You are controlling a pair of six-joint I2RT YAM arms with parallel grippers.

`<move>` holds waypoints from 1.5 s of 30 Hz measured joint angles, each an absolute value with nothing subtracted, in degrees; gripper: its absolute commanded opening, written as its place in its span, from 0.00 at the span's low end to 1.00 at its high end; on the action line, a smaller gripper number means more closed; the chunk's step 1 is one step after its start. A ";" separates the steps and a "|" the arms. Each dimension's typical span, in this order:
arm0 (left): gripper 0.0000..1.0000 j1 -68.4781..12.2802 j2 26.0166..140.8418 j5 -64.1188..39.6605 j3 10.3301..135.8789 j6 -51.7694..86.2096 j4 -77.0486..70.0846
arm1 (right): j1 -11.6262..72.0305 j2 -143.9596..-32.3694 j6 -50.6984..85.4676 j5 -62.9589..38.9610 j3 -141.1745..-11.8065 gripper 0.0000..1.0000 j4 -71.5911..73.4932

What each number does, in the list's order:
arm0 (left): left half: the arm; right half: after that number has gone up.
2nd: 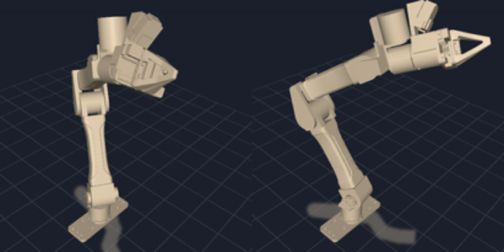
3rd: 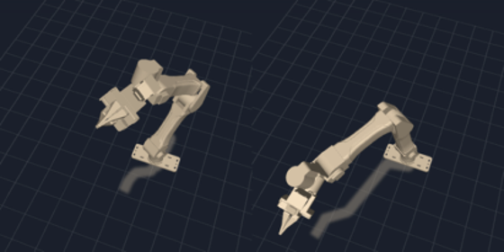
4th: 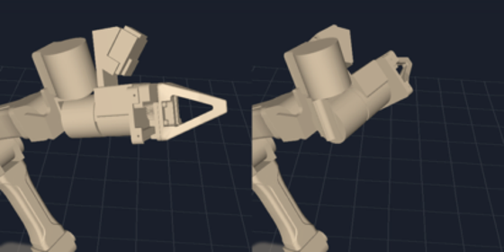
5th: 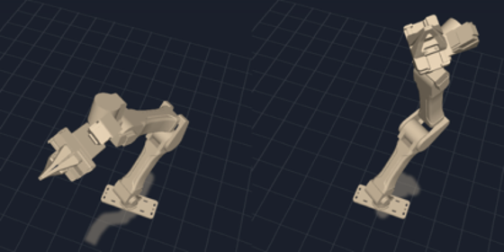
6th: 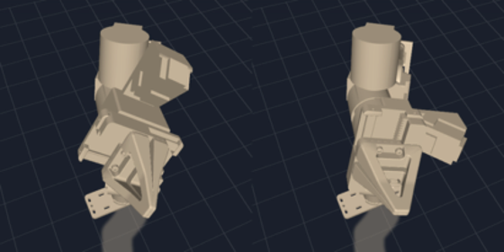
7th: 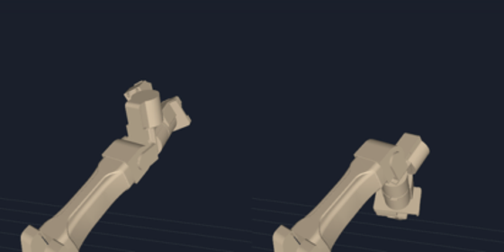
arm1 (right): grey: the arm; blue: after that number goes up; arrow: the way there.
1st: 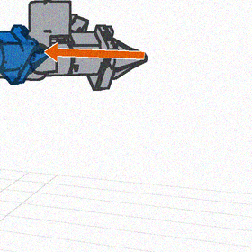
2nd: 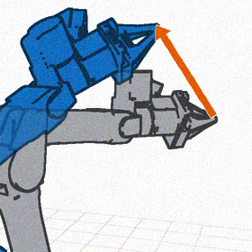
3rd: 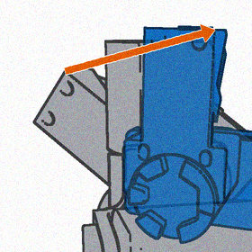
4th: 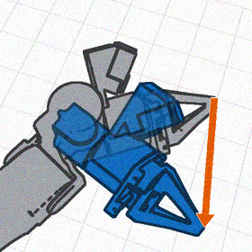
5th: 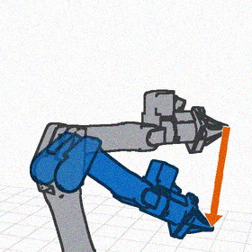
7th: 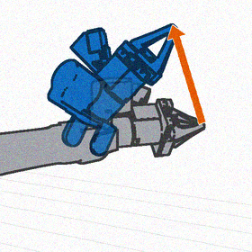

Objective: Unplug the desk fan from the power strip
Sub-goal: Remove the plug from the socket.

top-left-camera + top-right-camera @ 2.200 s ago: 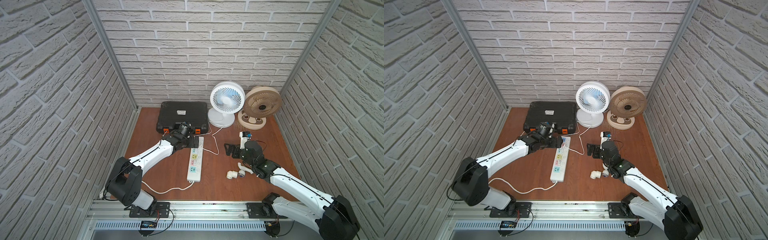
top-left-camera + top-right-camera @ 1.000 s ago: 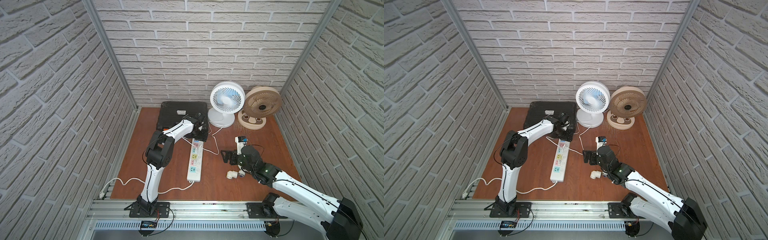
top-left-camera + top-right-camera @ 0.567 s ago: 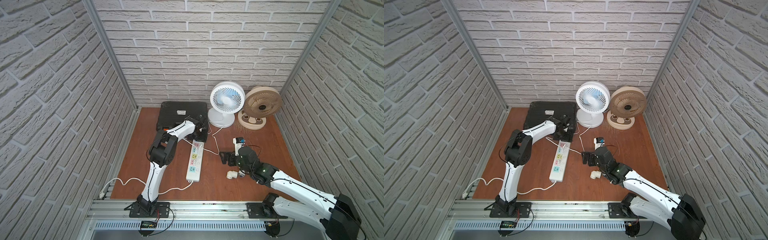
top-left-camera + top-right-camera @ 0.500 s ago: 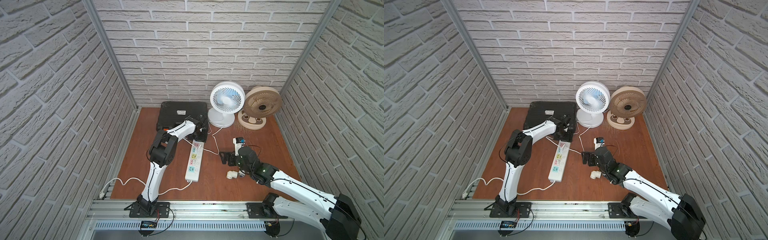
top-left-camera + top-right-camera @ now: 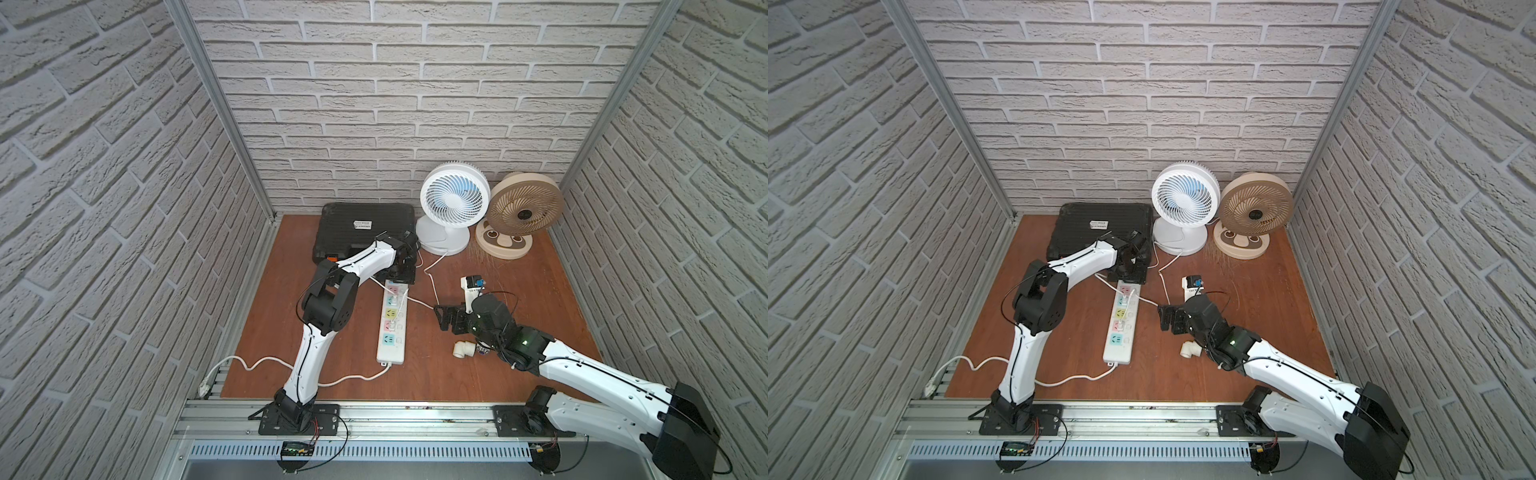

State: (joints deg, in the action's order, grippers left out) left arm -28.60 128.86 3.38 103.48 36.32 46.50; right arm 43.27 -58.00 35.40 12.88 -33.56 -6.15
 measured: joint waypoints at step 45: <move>0.00 -27.24 128.64 3.33 101.54 46.06 44.12 | 61.54 -93.03 40.27 24.49 -48.34 0.59 2.35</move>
